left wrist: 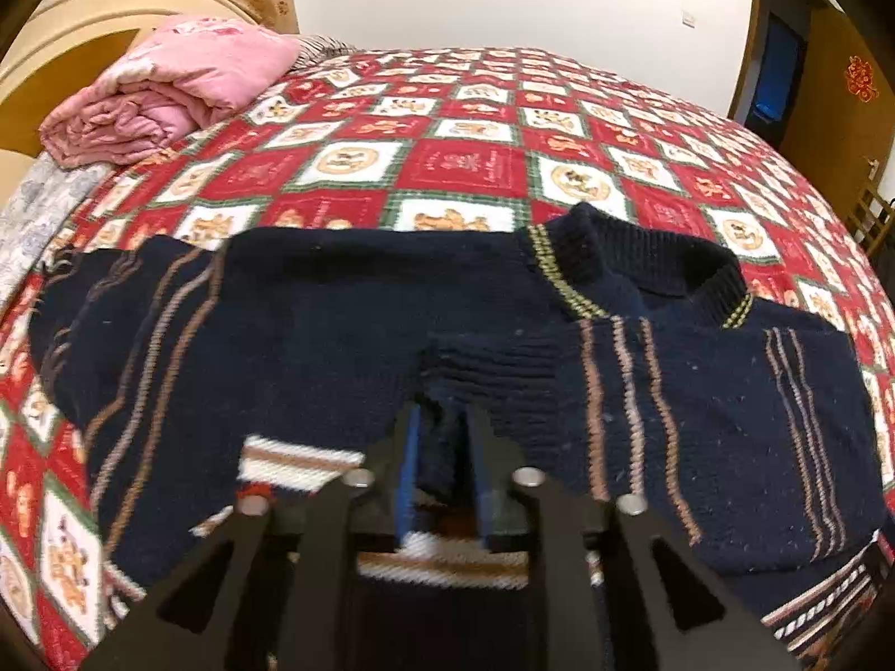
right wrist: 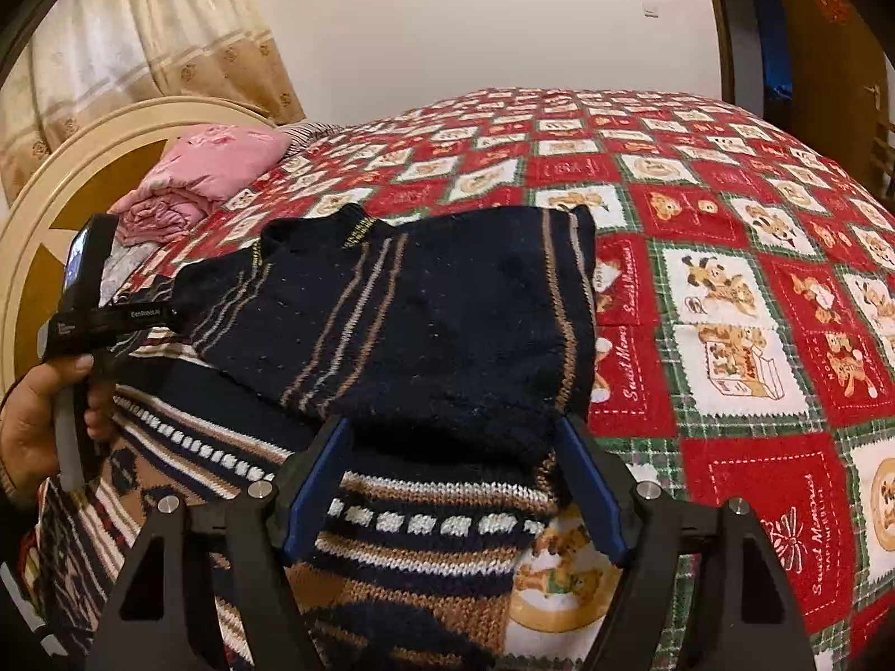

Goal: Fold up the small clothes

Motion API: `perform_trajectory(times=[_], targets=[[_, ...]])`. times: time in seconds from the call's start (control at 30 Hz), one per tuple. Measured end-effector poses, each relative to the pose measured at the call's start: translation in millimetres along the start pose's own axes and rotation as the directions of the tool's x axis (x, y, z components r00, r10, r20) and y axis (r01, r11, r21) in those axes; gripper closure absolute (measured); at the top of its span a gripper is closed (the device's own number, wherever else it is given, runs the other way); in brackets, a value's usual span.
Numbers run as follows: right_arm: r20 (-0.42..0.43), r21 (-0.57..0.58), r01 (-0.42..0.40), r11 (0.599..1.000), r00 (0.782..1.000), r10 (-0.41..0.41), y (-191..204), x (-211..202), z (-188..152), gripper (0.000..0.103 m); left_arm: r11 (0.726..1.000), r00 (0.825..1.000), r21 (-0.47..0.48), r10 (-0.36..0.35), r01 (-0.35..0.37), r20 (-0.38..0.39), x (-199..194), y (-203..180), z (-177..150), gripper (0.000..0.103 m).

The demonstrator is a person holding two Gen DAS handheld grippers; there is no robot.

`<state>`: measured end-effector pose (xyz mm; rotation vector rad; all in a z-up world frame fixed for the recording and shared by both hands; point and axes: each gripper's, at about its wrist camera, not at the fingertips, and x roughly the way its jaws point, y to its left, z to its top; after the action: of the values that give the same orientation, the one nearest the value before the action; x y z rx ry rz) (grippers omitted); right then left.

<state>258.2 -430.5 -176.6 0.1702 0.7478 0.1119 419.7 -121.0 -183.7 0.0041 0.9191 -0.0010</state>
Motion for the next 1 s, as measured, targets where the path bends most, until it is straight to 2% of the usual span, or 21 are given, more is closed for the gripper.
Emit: perform_trajectory(times=[0.1, 0.13, 0.2, 0.33, 0.43, 0.47, 0.57, 0.63, 0.67, 0.73, 0.87, 1.0], targets=[[0.000, 0.000, 0.003, 1.000, 1.000, -0.003, 0, 1, -3, 0.026, 1.000, 1.000, 0.001, 0.019, -0.019, 0.011, -9, 12, -7, 0.053], [0.000, 0.003, 0.001, 1.000, 1.000, -0.001, 0, 2, -3, 0.026, 0.999, 0.999, 0.015, 0.031, -0.031, 0.025, -15, 19, -11, 0.051], [0.004, 0.007, 0.001, 1.000, 1.000, -0.001, -2, 1, -3, 0.024, 0.998, 0.998, 0.037, 0.054, -0.055, 0.042, -21, 29, -16, 0.051], [0.026, 0.028, 0.005, 1.000, 1.000, -0.006, -8, -2, -5, 0.023, 0.992, 0.991, 0.035, 0.117, -0.119, 0.067, -33, 73, -23, 0.051], [0.077, 0.088, 0.012, 0.996, 0.997, -0.019, -18, -13, -5, 0.023, 0.982, 0.978, -0.025, 0.190, -0.189, 0.089, -38, 123, -17, 0.051], [0.096, 0.103, 0.019, 0.994, 0.995, -0.029, -20, -18, -5, 0.023, 0.975, 0.972, -0.068, 0.218, -0.212, 0.090, -40, 150, -12, 0.051], [0.133, 0.112, 0.085, 0.990, 0.986, -0.100, -14, -32, 0, 0.023, 0.947, 0.953, -0.159, 0.292, -0.278, 0.075, -40, 210, -2, 0.051], [0.135, 0.075, 0.092, 0.993, 0.986, -0.102, 4, -36, 8, 0.023, 0.923, 0.937, -0.212, 0.342, -0.322, 0.065, -37, 249, 3, 0.051], [0.135, 0.042, 0.086, 0.995, 0.987, -0.091, 18, -37, 12, 0.023, 0.902, 0.925, -0.252, 0.376, -0.351, 0.055, -33, 276, 7, 0.051], [0.133, -0.033, 0.066, 0.997, 0.989, -0.061, 51, -35, 20, 0.023, 0.872, 0.915, -0.318, 0.403, -0.373, 0.033, -25, 313, 12, 0.051], [0.082, -0.179, 0.017, 0.984, 0.997, -0.002, 124, -15, 36, 0.023, 0.826, 0.907, -0.414, 0.421, -0.383, -0.001, -7, 359, 18, 0.051], [0.015, -0.263, -0.038, 0.964, 0.999, 0.043, 178, 13, 40, 0.023, 0.823, 0.921, -0.450, 0.391, -0.347, 0.004, 3, 372, 23, 0.051]])
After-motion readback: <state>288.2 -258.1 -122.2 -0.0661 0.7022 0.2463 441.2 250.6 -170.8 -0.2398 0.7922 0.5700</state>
